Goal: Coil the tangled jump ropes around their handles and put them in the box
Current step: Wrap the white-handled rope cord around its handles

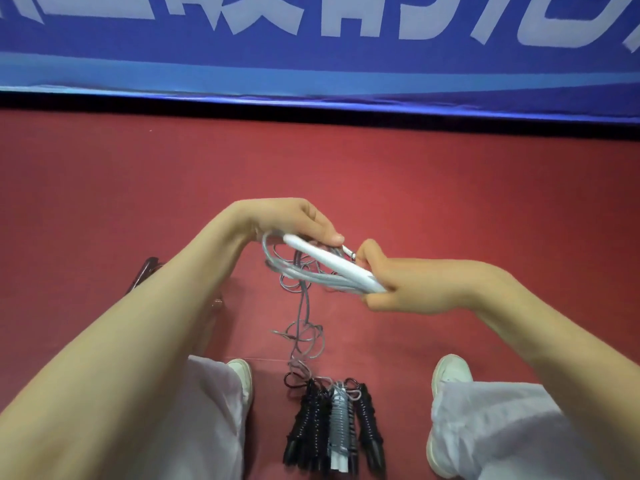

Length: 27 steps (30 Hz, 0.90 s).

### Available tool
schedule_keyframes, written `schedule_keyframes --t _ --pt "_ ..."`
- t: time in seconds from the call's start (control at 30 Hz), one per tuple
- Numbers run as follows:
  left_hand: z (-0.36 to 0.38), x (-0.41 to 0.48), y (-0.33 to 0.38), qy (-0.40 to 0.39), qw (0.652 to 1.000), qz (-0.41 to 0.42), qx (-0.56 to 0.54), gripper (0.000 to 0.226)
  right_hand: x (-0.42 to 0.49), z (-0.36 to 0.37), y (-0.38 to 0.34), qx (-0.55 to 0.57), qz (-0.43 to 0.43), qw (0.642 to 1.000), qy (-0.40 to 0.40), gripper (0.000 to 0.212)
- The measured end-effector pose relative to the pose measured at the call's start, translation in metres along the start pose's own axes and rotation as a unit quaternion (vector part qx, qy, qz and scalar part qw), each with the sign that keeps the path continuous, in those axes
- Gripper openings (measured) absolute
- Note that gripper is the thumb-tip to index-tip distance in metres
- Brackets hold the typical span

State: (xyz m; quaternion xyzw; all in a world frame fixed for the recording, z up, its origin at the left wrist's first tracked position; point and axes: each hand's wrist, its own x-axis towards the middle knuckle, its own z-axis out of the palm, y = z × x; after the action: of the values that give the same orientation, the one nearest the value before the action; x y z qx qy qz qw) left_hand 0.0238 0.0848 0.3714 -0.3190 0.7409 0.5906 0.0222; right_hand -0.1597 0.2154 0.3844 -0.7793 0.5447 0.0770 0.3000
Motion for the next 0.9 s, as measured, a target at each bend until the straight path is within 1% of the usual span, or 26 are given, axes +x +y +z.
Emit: schedule_keyframes --t 0.07,0.1,0.13,0.17,0.2,0.23,0.27,0.3,0.33,0.37,0.4,0.43,0.5,0.57,0.67,0.77,0.83,0.9 --pt "0.006 0.005 0.003 0.026 0.996 0.002 0.090 0.006 0.009 0.011 0.002 -0.082 0.040 0.996 -0.011 0.028" --pt "0.012 0.008 0.007 0.049 0.987 0.007 0.155 0.008 0.015 0.017 0.004 -0.118 0.063 0.991 -0.006 0.027" --pt "0.019 0.013 0.010 0.081 0.970 0.019 0.227 0.010 0.020 0.023 0.006 -0.147 0.086 0.985 0.009 0.030" --pt "0.027 0.017 0.013 0.119 0.950 0.043 0.286 0.010 0.025 0.026 0.010 -0.171 0.110 0.979 0.035 0.037" --pt "0.033 0.020 0.015 0.158 0.932 0.071 0.319 0.010 0.029 0.026 0.014 -0.188 0.133 0.971 0.070 0.046" --pt "0.038 0.022 0.015 0.198 0.922 0.092 0.319 0.008 0.033 0.022 0.020 -0.197 0.152 0.962 0.111 0.053" --pt "0.041 0.024 0.014 0.238 0.926 0.107 0.274 0.006 0.035 0.017 0.026 -0.196 0.167 0.954 0.154 0.057" --pt "0.043 0.025 0.015 0.270 0.937 0.114 0.189 0.007 0.036 0.011 0.031 -0.192 0.180 0.944 0.199 0.060" --pt "0.046 0.026 0.017 0.285 0.948 0.114 0.081 0.013 0.037 0.005 0.035 -0.184 0.189 0.934 0.242 0.060" --pt "0.051 0.027 0.021 0.276 0.955 0.106 -0.027 0.019 0.038 0.000 0.038 -0.165 0.192 0.926 0.279 0.058" --pt "0.056 0.028 0.024 0.251 0.956 0.093 -0.119 0.022 0.039 -0.004 0.039 -0.131 0.189 0.923 0.308 0.055" --pt "0.061 0.028 0.028 0.220 0.954 0.081 -0.187 0.026 0.041 -0.007 0.039 -0.084 0.179 0.923 0.329 0.053" --pt "0.068 0.029 0.033 0.169 0.948 0.070 -0.260 0.032 0.042 -0.011 0.039 0.018 0.147 0.921 0.360 0.058" --pt "0.065 0.029 0.036 0.148 0.944 0.081 -0.285 0.032 0.041 -0.017 0.039 0.110 0.112 0.911 0.382 0.062" --pt "0.057 0.026 0.037 0.173 0.934 0.099 -0.297 0.022 0.038 -0.024 0.036 0.211 0.065 0.895 0.387 0.055" --pt "0.056 0.024 0.038 0.236 0.929 0.124 -0.255 0.016 0.036 -0.027 0.034 0.309 0.022 0.874 0.375 0.042" --pt "0.056 0.024 0.040 0.291 0.918 0.144 -0.227 0.015 0.034 -0.029 0.030 0.391 -0.015 0.847 0.359 0.032" --pt "0.052 0.024 0.041 0.334 0.901 0.159 -0.227 0.023 0.032 -0.031 0.024 0.458 -0.042 0.817 0.347 0.027"
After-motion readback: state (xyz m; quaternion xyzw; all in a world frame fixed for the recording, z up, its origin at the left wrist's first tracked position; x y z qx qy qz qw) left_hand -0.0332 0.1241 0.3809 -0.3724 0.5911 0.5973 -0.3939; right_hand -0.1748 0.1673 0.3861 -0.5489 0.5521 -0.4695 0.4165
